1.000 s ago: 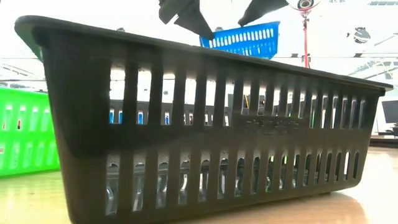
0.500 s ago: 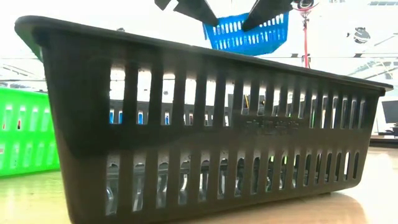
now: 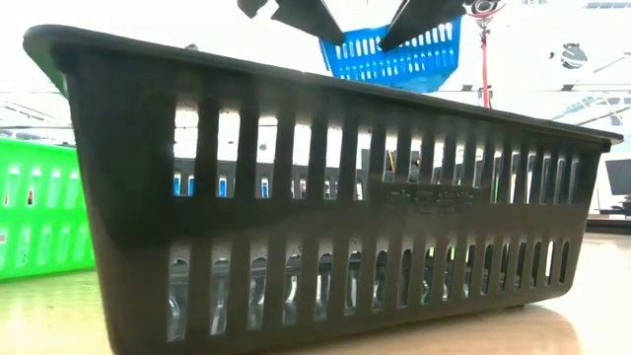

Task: Stack baskets by color
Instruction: Stack the bottom blue bin on the top blue bin

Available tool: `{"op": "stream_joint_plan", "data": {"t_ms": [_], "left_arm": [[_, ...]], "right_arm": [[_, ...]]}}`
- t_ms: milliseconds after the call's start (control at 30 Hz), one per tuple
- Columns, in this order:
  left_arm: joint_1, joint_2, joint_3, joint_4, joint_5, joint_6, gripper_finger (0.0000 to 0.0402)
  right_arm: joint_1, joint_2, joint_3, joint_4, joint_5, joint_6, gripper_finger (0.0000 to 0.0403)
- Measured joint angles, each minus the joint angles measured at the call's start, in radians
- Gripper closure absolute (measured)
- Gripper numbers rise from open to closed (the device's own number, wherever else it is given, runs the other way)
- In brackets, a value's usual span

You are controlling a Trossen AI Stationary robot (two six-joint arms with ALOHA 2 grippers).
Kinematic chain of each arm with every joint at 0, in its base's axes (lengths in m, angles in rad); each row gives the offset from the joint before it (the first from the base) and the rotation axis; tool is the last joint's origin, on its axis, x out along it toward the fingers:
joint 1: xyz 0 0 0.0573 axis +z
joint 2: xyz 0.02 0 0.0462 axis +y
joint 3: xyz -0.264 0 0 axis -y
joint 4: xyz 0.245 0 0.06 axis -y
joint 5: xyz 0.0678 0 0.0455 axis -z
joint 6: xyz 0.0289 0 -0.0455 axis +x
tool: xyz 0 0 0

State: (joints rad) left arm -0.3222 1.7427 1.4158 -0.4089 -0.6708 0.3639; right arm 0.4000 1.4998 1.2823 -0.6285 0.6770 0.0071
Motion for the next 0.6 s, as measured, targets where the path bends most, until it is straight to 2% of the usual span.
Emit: {"op": "stream_joint_plan", "data": {"t_ms": [500, 600], "left_arm": [[0.011, 0.02, 0.0, 0.023, 0.006, 0.023, 0.0383], [0.012, 0.02, 0.0, 0.025, 0.006, 0.024, 0.039]], "right_arm": [[-0.024, 0.0, 0.0, -0.039, -0.029, 0.035, 0.0361], [-0.033, 0.0, 0.0, -0.051, -0.028, 0.045, 0.0372]]}}
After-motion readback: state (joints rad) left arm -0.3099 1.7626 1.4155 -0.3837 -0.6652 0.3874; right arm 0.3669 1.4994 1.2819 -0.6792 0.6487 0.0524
